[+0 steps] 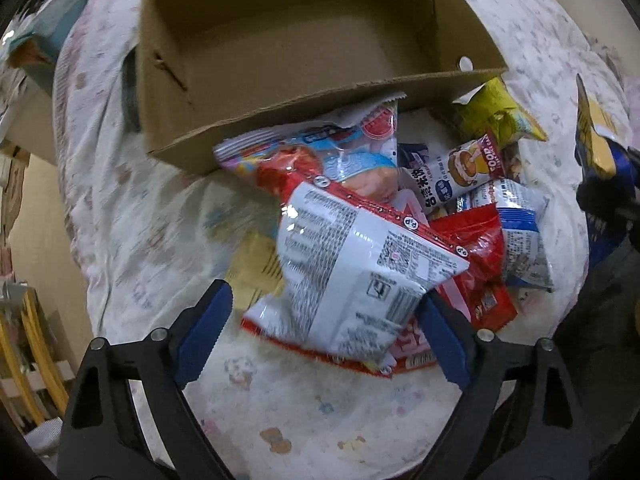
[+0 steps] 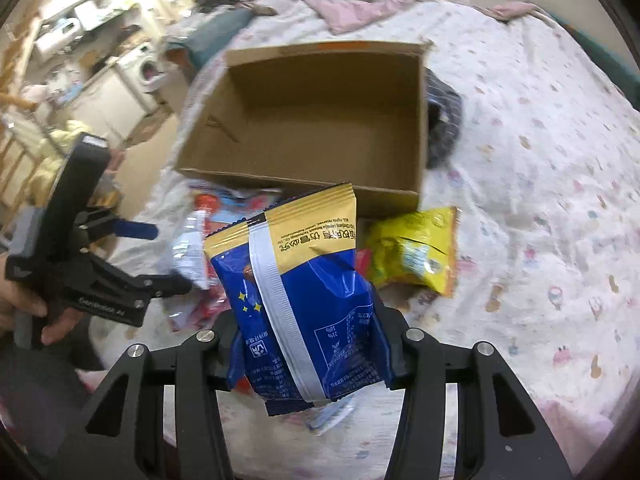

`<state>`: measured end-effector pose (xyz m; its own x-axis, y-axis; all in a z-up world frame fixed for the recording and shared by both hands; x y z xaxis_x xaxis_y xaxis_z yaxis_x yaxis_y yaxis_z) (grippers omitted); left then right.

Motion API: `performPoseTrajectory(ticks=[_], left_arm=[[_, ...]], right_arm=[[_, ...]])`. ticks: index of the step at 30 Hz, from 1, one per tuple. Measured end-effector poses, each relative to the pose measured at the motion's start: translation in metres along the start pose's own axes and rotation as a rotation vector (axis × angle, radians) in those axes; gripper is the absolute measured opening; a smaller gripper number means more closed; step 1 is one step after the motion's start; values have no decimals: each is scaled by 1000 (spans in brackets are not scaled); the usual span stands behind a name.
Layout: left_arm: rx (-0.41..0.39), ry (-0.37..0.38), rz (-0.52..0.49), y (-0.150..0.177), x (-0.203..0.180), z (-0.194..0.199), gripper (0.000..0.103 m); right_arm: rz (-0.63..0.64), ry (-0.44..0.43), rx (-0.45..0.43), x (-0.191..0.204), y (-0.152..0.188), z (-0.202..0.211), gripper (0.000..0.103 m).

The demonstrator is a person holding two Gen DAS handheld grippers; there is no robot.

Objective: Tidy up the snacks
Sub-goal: 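Carry both bags into the box and open both tools to drop them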

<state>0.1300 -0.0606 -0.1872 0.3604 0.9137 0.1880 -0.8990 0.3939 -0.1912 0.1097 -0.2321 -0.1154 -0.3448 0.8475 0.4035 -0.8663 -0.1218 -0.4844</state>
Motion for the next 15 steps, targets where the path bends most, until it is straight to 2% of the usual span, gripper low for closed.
performPoseTrajectory(ticks=[3, 7, 9, 15], left_arm=[[12, -12, -2, 0, -4, -11, 73], [13, -36, -31, 1, -9, -15, 63], [9, -34, -34, 0, -13, -14, 51], [11, -25, -32, 10, -17, -5, 44]], right_arm=[[-21, 2, -6, -5, -2, -1, 51], [-32, -9, -8, -4, -3, -1, 51], [-34, -16, -8, -3, -4, -1, 52], [-40, -24, -12, -7, -5, -1, 51]])
Point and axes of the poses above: each gripper's, at about its wrist camera, not at the fingertips, and z roughly against the way its jaws point, x to its left, y to its underside, the point moved 10 cm from there along -z, roughly the way its jaws point, and after that the axes turned 12 degrees about -y, right-handed, at the moved point
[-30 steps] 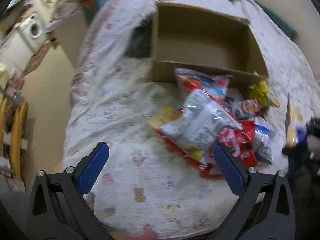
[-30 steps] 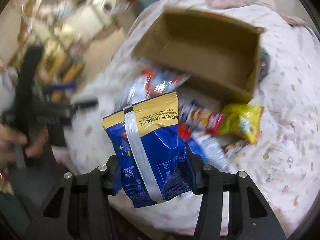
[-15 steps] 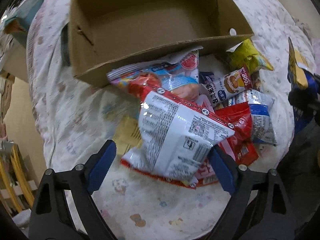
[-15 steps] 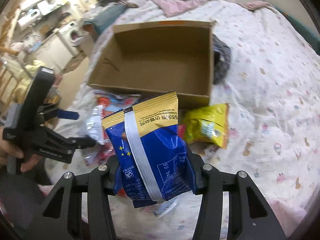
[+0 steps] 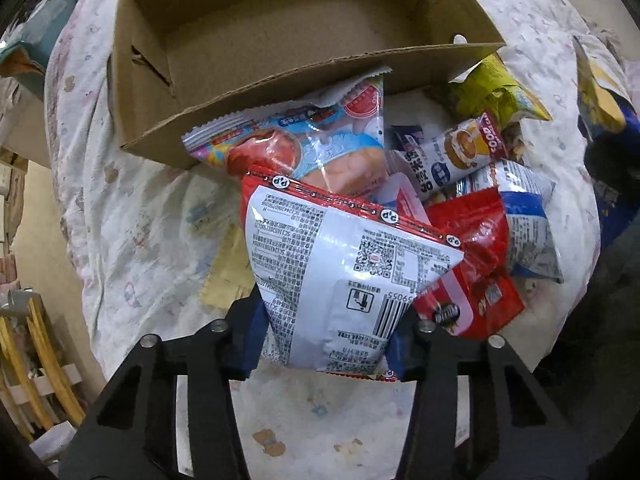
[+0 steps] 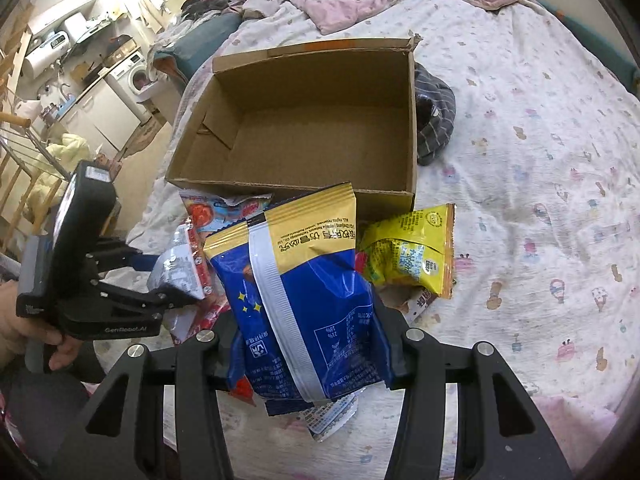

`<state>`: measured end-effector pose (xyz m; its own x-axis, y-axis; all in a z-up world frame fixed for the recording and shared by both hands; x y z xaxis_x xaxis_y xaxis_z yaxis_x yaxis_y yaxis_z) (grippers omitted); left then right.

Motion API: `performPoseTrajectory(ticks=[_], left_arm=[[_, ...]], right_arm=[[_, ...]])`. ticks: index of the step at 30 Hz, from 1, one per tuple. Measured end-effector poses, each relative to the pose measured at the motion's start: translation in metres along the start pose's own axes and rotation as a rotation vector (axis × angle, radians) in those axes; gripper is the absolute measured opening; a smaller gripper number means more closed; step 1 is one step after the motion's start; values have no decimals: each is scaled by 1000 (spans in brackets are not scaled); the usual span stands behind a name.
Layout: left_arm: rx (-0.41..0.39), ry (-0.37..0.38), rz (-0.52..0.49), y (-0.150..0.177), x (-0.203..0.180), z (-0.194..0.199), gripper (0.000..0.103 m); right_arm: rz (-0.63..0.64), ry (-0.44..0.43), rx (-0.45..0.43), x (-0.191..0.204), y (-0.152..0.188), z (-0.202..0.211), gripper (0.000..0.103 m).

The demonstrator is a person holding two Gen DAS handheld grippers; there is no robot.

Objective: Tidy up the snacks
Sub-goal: 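Carry both bags into the box and open both tools to drop them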

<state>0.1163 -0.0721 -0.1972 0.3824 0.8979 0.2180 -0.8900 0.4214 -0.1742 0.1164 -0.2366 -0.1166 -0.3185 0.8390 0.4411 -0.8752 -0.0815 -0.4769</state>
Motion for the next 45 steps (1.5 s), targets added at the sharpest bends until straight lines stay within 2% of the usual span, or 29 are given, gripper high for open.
performPoseTrajectory(ticks=[4, 11, 18, 23, 26, 31, 40, 45], left_arm=[[-11, 6, 48, 14, 10, 17, 43], [-62, 5, 195, 7, 42, 53, 42], [-160, -22, 301, -32, 74, 87, 42], [-214, -46, 331, -70, 84, 100, 42], [-226, -50, 342, -95, 89, 98, 42], [-218, -53, 354, -120, 92, 79, 42], [-188, -92, 319, -140, 88, 28, 42], [-201, -69, 343, -155, 91, 17, 42]], right_arm=[[-6, 1, -11, 0, -1, 4, 51], [-4, -8, -44, 8, -16, 18, 52], [6, 9, -75, 16, -57, 21, 52], [35, 19, -96, 23, -93, 16, 52], [39, 32, -95, 22, -113, 7, 52], [59, 74, -68, 11, -133, -21, 52], [28, 92, -5, -25, -132, -72, 52], [22, 104, 4, -36, -136, -86, 52]])
Point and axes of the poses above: each gripper's, at about its wrist camera, not at the fingertips, and z roughly against the way its jaws point, x to its left, y to its underside, the point moved 10 cm from there along -z, roughly the way its jaws point, and after that the axes turned 12 degrees about -y, right-handed, at the moved point
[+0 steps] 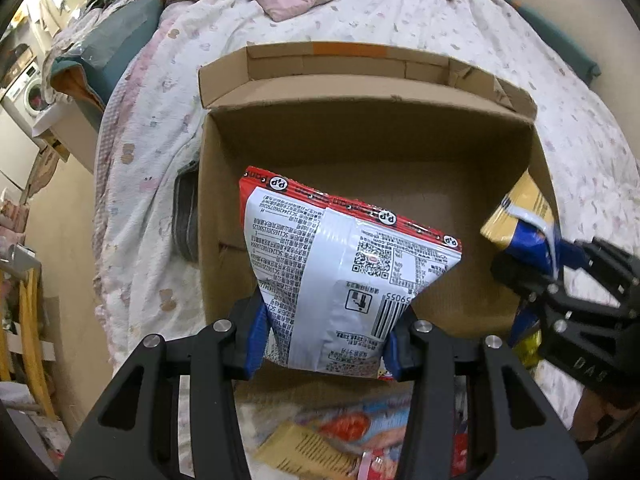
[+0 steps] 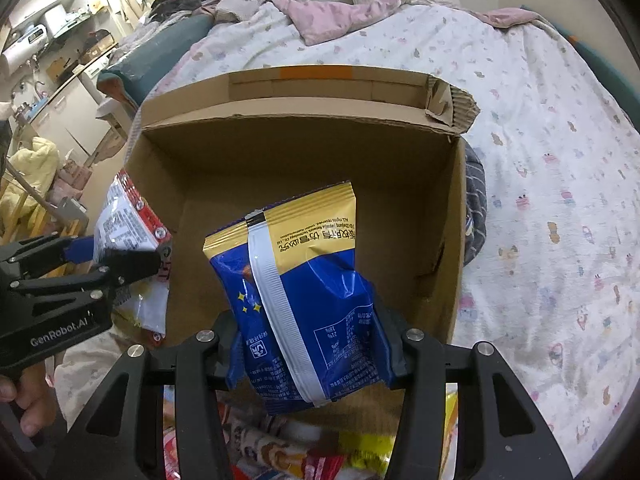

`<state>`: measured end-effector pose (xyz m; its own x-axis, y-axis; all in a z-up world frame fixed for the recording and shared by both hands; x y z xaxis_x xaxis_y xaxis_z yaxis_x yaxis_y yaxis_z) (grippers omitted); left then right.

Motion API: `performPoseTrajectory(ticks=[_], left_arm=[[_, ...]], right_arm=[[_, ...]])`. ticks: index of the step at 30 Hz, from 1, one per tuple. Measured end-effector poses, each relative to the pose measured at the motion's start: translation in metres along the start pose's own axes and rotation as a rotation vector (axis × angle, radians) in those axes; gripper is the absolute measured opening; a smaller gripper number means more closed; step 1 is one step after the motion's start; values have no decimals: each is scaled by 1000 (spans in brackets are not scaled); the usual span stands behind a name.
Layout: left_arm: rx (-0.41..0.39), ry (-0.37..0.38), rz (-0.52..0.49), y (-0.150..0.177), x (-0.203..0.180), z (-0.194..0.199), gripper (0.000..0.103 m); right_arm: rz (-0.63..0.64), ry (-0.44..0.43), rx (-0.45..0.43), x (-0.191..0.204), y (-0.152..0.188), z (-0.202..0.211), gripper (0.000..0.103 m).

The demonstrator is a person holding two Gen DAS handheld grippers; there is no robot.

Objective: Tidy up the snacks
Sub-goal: 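Carry both bags into the box and open both tools to drop them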

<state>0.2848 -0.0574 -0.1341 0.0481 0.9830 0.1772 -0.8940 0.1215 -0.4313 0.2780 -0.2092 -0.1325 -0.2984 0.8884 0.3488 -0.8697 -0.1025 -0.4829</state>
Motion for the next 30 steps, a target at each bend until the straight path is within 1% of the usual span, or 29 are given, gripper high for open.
performPoseTrajectory(ticks=[2, 5, 6, 7, 9, 10, 11, 12, 14, 19, 21, 22, 24, 26, 30], left_arm=[[-20, 2, 10, -7, -1, -1, 42], [-36, -22, -5, -12, -2, -5, 42], [-31, -26, -9, -12, -3, -8, 42], [-25, -23, -12, -12, -4, -9, 42], [-18, -20, -31, -10, -8, -12, 43], [-25, -22, -42, -9, -10, -11, 44], [-30, -26, -51, -9, -11, -11, 44], [-35, -31, -63, -8, -11, -10, 44], [-33, -25, -75, -7, -13, -9, 44], [-24, 12, -67, -7, -15, -6, 45], [-33, 15, -66, -8, -15, -4, 59], [-43, 12, -62, -9, -14, -2, 63], [-55, 3, -58, -10, -12, 1, 76], [-62, 5, -55, -11, -12, 3, 79], [-69, 1, -60, -10, -11, 5, 80]], right_arm=[[6, 12, -5, -1, -3, -4, 52], [13, 26, 6, 0, -5, -12, 54], [15, 39, 12, -2, -7, -14, 55], [19, 75, 26, -5, -7, -18, 57], [30, 103, 48, -6, -6, -24, 65], [42, 106, 53, -5, -7, -25, 73], [49, 110, 50, -5, -7, -25, 80], [55, 116, 46, -6, -7, -24, 82], [65, 134, 44, -7, -6, -22, 82], [66, 121, 46, -5, -4, -19, 82], [64, 125, 44, -6, -4, -18, 82], [61, 129, 44, -7, -4, -18, 82], [51, 122, 45, -9, -3, -18, 82], [45, 118, 46, -9, -3, -18, 82], [62, 128, 43, -7, -4, -17, 82]])
Point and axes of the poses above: each gripper's, at about its wrist camera, not at the fingertips, and z roughly against the way its jaws point, x to its left, y to its underside, the point moved 10 cm from there along -z, roughly the way its jaws point, and after that the axes turned 12 degrees about -y, right-handed, at the moved point
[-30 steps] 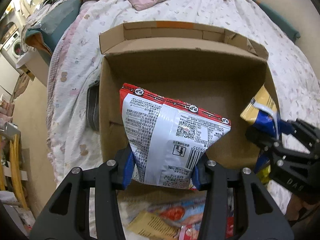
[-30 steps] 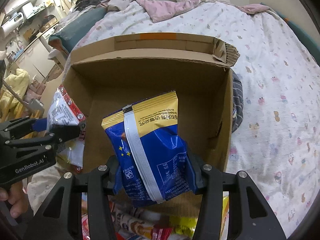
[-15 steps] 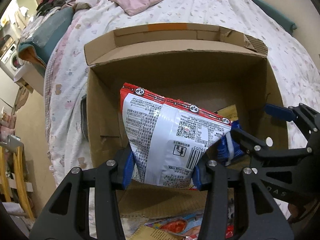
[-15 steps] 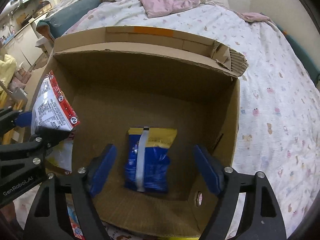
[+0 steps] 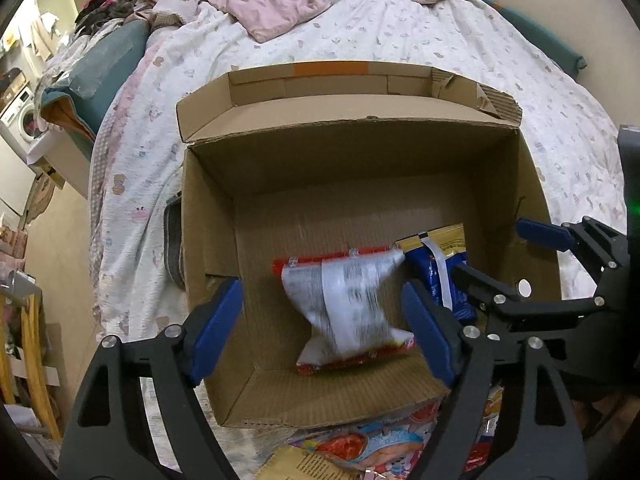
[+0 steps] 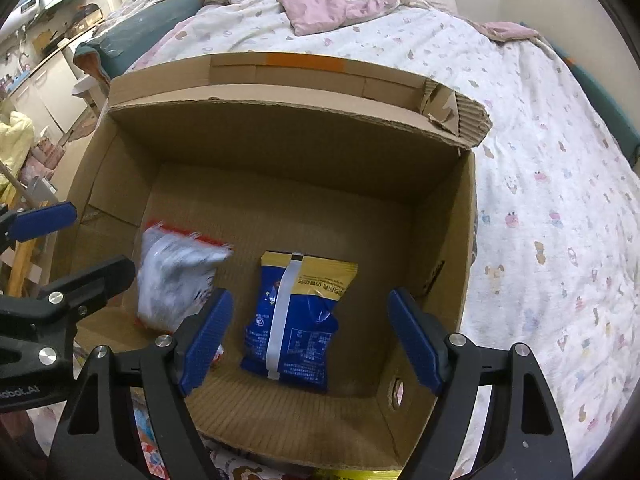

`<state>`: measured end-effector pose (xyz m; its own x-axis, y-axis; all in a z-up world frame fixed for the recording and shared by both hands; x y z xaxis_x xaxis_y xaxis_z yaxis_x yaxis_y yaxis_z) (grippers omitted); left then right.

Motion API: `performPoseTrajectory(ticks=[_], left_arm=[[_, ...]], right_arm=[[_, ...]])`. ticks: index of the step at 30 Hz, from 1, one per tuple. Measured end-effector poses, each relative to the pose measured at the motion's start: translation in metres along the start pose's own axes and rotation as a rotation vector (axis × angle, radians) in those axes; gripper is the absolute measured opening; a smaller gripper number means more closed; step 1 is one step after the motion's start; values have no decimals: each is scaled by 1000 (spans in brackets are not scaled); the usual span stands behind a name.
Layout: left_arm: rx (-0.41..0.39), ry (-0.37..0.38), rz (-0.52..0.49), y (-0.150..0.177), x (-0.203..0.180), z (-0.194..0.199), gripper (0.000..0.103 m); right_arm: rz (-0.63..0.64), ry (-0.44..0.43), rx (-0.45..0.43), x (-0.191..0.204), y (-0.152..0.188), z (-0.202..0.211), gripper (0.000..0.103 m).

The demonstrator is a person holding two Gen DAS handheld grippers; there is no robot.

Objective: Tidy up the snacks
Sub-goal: 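Carry both bags into the box and open both tools to drop them, then withdraw both tools and lower the left tool to the tan biscuit pack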

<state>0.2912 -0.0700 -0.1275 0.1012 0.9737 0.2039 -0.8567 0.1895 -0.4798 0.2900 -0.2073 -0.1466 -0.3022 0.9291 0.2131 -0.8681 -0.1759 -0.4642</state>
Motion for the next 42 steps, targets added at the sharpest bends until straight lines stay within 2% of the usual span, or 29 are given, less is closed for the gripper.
performPoseTrajectory(ticks=[11, 19, 23, 32, 42], left_arm=[[10, 2, 34, 1, 5, 0, 80], [-38, -9, 71, 1, 21, 22, 80], [-28, -8, 110, 9, 30, 29, 80], [13, -8, 182, 44, 52, 41, 80], [149, -6, 329, 119, 82, 36, 80]], right_arm=[[-2, -4, -7, 0, -1, 1, 82], [-23, -5, -45, -5, 1, 23, 82], [-58, -29, -50, -4, 9, 31, 82], [-57, -51, -73, 7, 22, 52, 82], [-92, -55, -70, 13, 68, 74, 82]])
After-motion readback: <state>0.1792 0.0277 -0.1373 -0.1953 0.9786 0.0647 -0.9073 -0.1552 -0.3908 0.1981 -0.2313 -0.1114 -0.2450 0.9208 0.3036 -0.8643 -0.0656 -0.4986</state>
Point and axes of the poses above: each gripper's, at about its wrist camera, not at the fingertips, and z roughly against the way its jaws point, x to its left, y to its underside, the point moved 10 cm from there along -z, roughly the way its jaws point, and after that the axes turned 12 degrees about -y, right-handed, at the moved point
